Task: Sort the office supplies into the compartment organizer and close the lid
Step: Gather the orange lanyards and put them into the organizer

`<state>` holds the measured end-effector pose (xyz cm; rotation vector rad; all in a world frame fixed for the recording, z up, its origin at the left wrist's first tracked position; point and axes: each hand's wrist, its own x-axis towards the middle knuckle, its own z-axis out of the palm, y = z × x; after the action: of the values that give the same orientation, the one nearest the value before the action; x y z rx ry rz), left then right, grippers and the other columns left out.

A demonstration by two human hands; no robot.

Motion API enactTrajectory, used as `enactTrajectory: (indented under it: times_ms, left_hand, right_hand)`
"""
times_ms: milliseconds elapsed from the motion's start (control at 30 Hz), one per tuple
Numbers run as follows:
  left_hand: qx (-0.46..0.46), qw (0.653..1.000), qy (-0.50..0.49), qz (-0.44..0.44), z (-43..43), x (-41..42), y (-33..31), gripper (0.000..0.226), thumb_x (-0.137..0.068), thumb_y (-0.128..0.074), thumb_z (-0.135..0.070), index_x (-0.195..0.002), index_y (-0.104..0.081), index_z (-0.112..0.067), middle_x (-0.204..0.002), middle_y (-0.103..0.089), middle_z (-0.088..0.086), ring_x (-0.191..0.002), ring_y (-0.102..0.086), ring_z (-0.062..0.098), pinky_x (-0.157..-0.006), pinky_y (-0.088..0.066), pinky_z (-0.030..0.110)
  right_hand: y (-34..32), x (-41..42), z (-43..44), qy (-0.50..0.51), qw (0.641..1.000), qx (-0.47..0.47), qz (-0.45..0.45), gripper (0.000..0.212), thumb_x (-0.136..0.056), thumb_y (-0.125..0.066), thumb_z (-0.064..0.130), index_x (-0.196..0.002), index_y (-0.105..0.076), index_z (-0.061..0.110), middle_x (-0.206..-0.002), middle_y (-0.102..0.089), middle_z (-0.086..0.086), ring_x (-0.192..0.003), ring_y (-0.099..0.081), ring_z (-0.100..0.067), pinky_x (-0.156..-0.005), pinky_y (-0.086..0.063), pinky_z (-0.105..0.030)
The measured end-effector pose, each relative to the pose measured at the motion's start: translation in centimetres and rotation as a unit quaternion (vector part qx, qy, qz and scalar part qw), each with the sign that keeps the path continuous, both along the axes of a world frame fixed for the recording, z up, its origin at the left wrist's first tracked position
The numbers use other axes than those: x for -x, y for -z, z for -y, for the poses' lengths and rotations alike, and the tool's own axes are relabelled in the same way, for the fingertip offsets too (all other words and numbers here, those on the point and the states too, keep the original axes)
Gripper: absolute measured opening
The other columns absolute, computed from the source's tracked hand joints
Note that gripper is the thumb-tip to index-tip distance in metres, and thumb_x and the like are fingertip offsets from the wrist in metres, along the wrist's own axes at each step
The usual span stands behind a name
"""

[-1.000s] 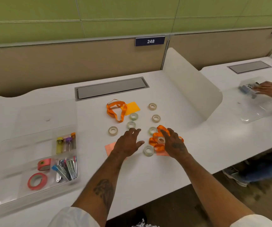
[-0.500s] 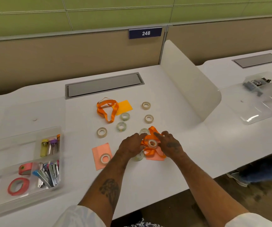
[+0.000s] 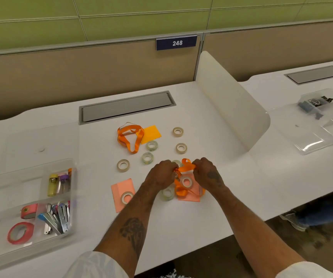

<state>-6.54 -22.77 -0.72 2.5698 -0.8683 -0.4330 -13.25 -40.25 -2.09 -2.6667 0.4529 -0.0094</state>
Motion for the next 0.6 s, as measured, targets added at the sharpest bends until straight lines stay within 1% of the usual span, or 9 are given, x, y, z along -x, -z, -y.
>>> enactTrajectory:
  times_ms: [133,233,267,300,367,400,433,500,600]
  left_hand:
    - [0.063,0.998,-0.009,0.018,-0.7,-0.3,-1.5,0.025,-0.095,-0.049,-0.026,-0.115,-0.063,-0.020,-0.108,-0.061,0.004,-0.101,-0.060,0.026,-0.082,-0.051,0.044]
    - [0.097,0.994,-0.018,0.042,-1.2,-0.6,-2.5,0.022,-0.098,-0.046,-0.026,-0.111,-0.062,-0.019,-0.107,-0.060,0.004,-0.098,-0.060,0.025,-0.081,-0.050,0.043]
    - [0.107,0.993,-0.021,0.051,-1.3,-0.7,-2.9,0.022,-0.099,-0.046,-0.025,-0.110,-0.062,-0.018,-0.107,-0.061,0.004,-0.098,-0.060,0.025,-0.081,-0.049,0.042]
    - [0.117,0.991,-0.022,0.060,-1.4,-0.8,-3.3,0.022,-0.099,-0.045,-0.025,-0.111,-0.062,-0.017,-0.108,-0.061,0.004,-0.099,-0.059,0.024,-0.082,-0.049,0.041]
    - [0.136,0.987,-0.029,0.075,-1.6,-1.2,-4.2,0.024,-0.101,-0.044,-0.024,-0.113,-0.062,-0.015,-0.111,-0.063,0.005,-0.102,-0.058,0.022,-0.085,-0.048,0.039]
    - [0.150,0.985,-0.038,0.077,-1.7,-1.4,-4.8,0.025,-0.101,-0.044,-0.024,-0.114,-0.063,-0.014,-0.111,-0.064,0.005,-0.103,-0.058,0.022,-0.087,-0.048,0.038]
    - [0.168,0.981,-0.050,0.078,-1.8,-1.5,-5.4,0.026,-0.101,-0.044,-0.023,-0.114,-0.064,-0.014,-0.110,-0.065,0.005,-0.102,-0.059,0.022,-0.087,-0.047,0.037]
    - [0.211,0.971,-0.074,0.081,-2.1,-1.9,-6.6,0.025,-0.101,-0.045,-0.022,-0.112,-0.066,-0.013,-0.105,-0.067,0.006,-0.098,-0.060,0.022,-0.086,-0.047,0.036]
    - [0.266,0.955,-0.098,0.090,-2.8,-2.2,-8.7,0.025,-0.100,-0.048,-0.020,-0.111,-0.068,-0.011,-0.104,-0.069,0.007,-0.095,-0.062,0.020,-0.085,-0.049,0.034]
  right_hand:
    - [-1.5,-0.6,-0.4,0.015,0.995,-0.048,0.081,0.019,-0.082,-0.057,0.010,-0.098,-0.067,0.008,-0.089,-0.064,-0.013,-0.087,-0.061,-0.033,-0.074,-0.045,-0.033]
    - [-2.7,-1.4,-0.7,0.021,0.991,-0.082,0.107,0.020,-0.082,-0.058,0.009,-0.100,-0.068,0.006,-0.091,-0.067,-0.014,-0.087,-0.062,-0.032,-0.078,-0.050,-0.038]
    - [-3.2,-1.5,-0.9,0.028,0.988,-0.103,0.115,0.023,-0.082,-0.058,0.009,-0.103,-0.068,0.007,-0.094,-0.069,-0.013,-0.087,-0.063,-0.030,-0.080,-0.050,-0.036]
    - [-3.7,-1.6,-1.2,0.036,0.983,-0.131,0.124,0.025,-0.083,-0.058,0.009,-0.106,-0.068,0.010,-0.096,-0.070,-0.010,-0.086,-0.064,-0.027,-0.079,-0.051,-0.032]
    - [-4.9,-1.7,-1.8,0.044,0.971,-0.188,0.139,0.030,-0.085,-0.056,0.011,-0.112,-0.067,0.017,-0.094,-0.071,-0.003,-0.078,-0.064,-0.017,-0.071,-0.048,-0.017]
    - [-5.5,-1.8,-2.1,0.047,0.966,-0.214,0.139,0.032,-0.086,-0.056,0.013,-0.115,-0.065,0.021,-0.091,-0.070,-0.001,-0.073,-0.064,-0.014,-0.068,-0.047,-0.014]
    - [-6.3,-2.0,-2.5,0.049,0.960,-0.242,0.135,0.034,-0.086,-0.056,0.016,-0.118,-0.064,0.024,-0.088,-0.069,0.001,-0.070,-0.064,-0.012,-0.067,-0.048,-0.016]
    - [-7.8,-2.4,-3.3,0.044,0.939,-0.316,0.130,0.034,-0.087,-0.057,0.016,-0.120,-0.063,0.024,-0.085,-0.070,0.000,-0.068,-0.065,-0.012,-0.066,-0.053,-0.024]
    - [-10.5,-3.2,-4.8,0.007,0.894,-0.431,0.124,0.026,-0.089,-0.056,0.016,-0.110,-0.067,0.025,-0.085,-0.073,-0.002,-0.072,-0.067,-0.017,-0.066,-0.057,-0.030]
